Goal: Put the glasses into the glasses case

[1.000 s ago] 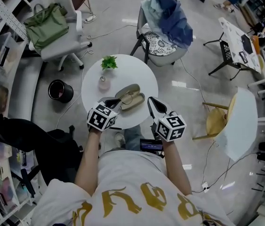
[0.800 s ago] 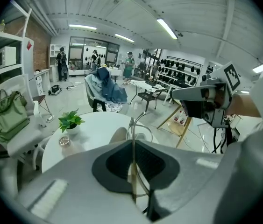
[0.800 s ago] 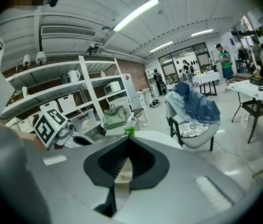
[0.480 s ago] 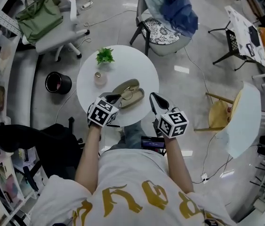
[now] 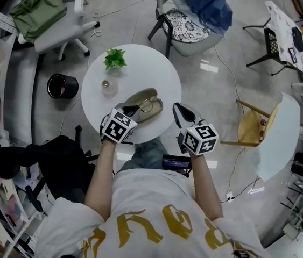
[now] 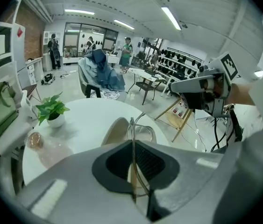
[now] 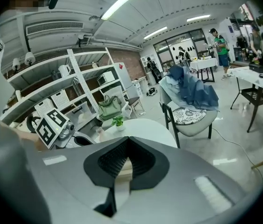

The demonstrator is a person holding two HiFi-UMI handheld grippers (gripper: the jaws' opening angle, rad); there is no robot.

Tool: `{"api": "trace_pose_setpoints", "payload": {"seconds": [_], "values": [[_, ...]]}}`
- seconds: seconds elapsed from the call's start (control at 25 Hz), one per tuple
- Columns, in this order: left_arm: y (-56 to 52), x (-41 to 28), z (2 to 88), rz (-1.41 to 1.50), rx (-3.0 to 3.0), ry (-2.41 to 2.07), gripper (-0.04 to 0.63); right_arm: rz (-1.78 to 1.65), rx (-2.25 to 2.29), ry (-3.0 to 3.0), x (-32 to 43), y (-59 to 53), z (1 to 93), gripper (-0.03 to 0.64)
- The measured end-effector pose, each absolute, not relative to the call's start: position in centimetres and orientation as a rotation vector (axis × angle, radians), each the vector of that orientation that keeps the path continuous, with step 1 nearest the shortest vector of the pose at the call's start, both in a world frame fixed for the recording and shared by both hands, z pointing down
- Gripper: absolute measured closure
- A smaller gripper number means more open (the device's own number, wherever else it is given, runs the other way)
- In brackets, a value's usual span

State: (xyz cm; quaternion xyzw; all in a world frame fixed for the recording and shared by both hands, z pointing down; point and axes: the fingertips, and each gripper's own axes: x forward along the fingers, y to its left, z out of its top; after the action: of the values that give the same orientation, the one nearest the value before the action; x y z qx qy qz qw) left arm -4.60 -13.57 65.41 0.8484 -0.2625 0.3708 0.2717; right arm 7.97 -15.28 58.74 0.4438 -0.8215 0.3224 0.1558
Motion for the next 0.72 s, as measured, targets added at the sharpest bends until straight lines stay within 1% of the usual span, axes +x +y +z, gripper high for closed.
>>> {"api": "trace_pose_setpoints", "payload": {"seconds": [0.24,0.72], "values": [[-14.0,-3.7,66.7,0.992,2.259,-0.694,0.581,0.961,1.256,-2.322,8.6,-15.7,60.3,0.591],[-14.6,-3.1,69.6,1.081,2.268,-0.676,0.581,0.985,1.293,-2.276,11.0,-17.6,62.4,0.591]]}}
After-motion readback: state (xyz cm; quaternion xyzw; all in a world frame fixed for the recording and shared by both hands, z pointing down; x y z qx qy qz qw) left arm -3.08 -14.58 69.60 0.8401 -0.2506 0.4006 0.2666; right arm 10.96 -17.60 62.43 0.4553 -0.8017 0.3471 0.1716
